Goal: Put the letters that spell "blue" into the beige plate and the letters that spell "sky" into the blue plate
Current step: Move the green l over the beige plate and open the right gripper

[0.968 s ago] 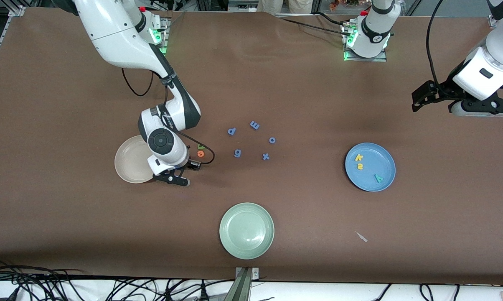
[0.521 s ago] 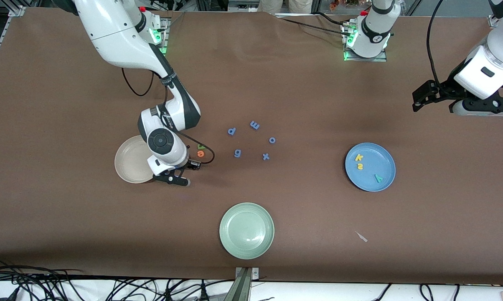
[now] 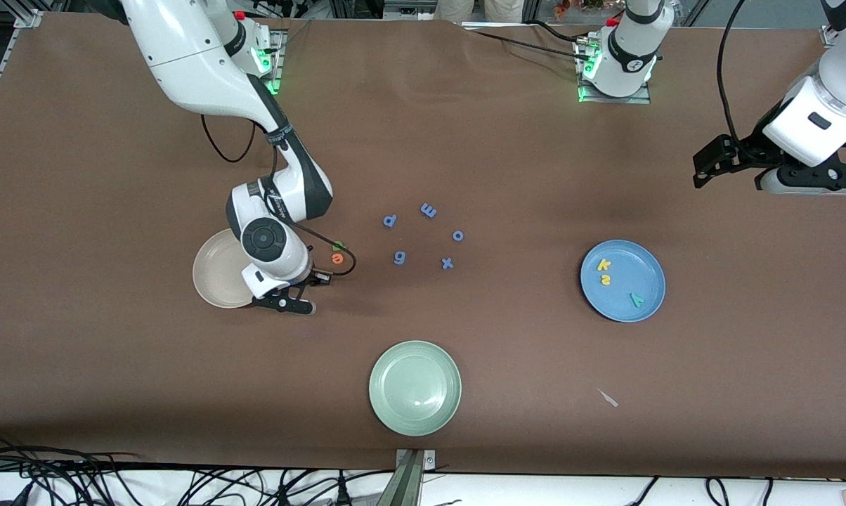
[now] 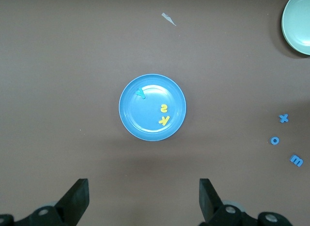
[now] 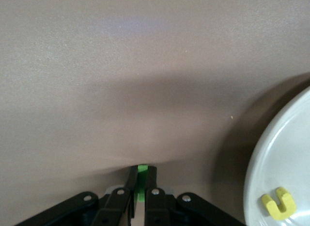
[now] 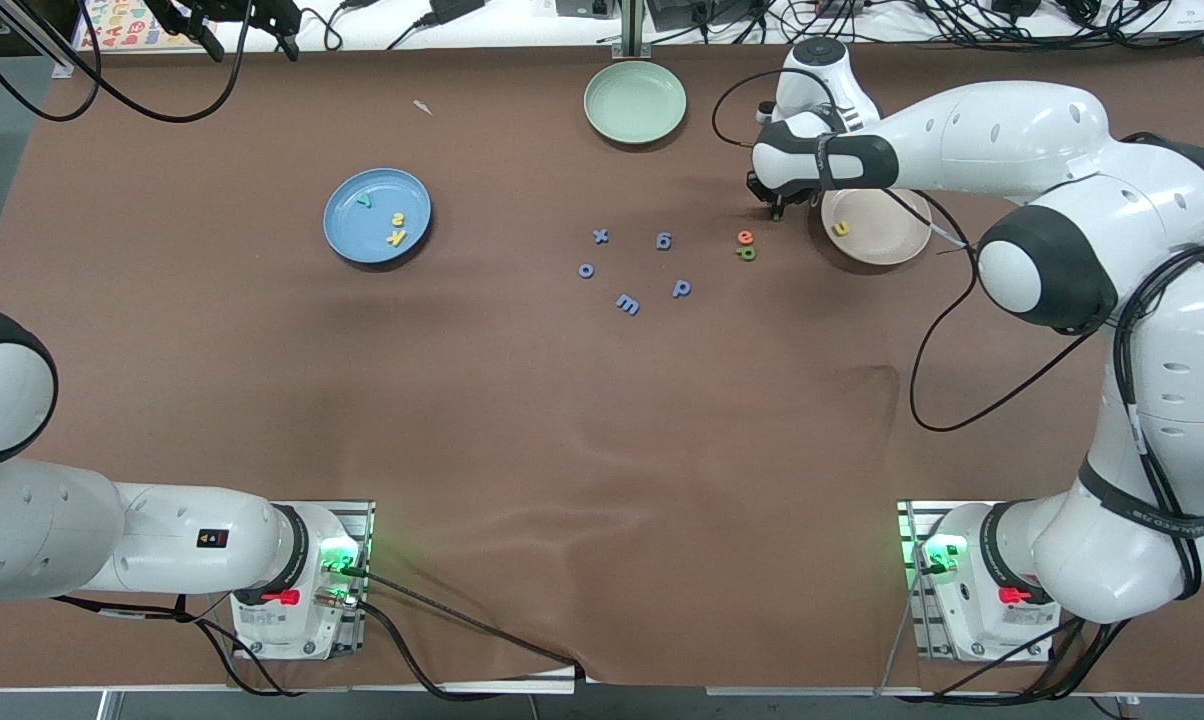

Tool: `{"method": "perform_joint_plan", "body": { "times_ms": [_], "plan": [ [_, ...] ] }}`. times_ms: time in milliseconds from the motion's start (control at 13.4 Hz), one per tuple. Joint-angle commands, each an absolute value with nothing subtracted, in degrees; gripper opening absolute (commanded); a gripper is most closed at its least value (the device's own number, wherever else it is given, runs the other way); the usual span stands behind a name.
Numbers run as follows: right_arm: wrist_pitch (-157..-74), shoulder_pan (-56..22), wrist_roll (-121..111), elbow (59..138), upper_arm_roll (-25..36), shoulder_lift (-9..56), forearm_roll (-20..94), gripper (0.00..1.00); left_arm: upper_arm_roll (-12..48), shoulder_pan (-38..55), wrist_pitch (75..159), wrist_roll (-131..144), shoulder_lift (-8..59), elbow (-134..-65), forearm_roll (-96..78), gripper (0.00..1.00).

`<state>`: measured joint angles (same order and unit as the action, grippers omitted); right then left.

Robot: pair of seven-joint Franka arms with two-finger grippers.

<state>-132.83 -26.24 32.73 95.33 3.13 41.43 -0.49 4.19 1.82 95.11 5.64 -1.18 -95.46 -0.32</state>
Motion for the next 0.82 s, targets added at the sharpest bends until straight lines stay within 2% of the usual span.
{"method": "perform_joint_plan", "body": {
  "times_ms": [0,149,447,521,596,670,745],
  "plan": [
    [-130.4,-25.8,29.3,97.1,3.6,38.2,-0.2,0.02,4.3,1.8,95.0,5.0,-1.3,-94.7,-1.4,1.00],
    [-126.2,-23.7,23.1,99.4,3.7,33.4,-0.2,0.02,4.4,1.8,94.9,4.9,-1.3,-95.3,-1.4,1.00],
    [-126.5,-19.4,12.4,109.3,3.9,25.0,-0.4,0.04,4.7,1.8,94.4,5.4,-1.4,-94.9,-1.5,1.00],
    [-127.1,-18.5,10.4,111.1,3.9,24.1,-0.4,0.10,4.9,1.8,93.3,5.2,-1.8,-94.8,-1.5,1.00],
    [-128.3,-17.5,9.2,113.4,4.0,23.3,-0.4,0.25,5.2,2.2,91.9,5.1,-1.9,-94.7,-1.4,1.00],
    [-129.9,-17.3,9.0,114.9,4.0,22.9,-0.4,0.55,5.4,2.5,91.6,5.3,-1.9,-94.7,-1.4,1.00],
    [-130.3,-17.3,9.7,115.2,4.0,23.0,-0.2,0.78,5.5,2.4,91.5,5.1,-2.0,-94.7,-1.4,1.00]
  ]
}}
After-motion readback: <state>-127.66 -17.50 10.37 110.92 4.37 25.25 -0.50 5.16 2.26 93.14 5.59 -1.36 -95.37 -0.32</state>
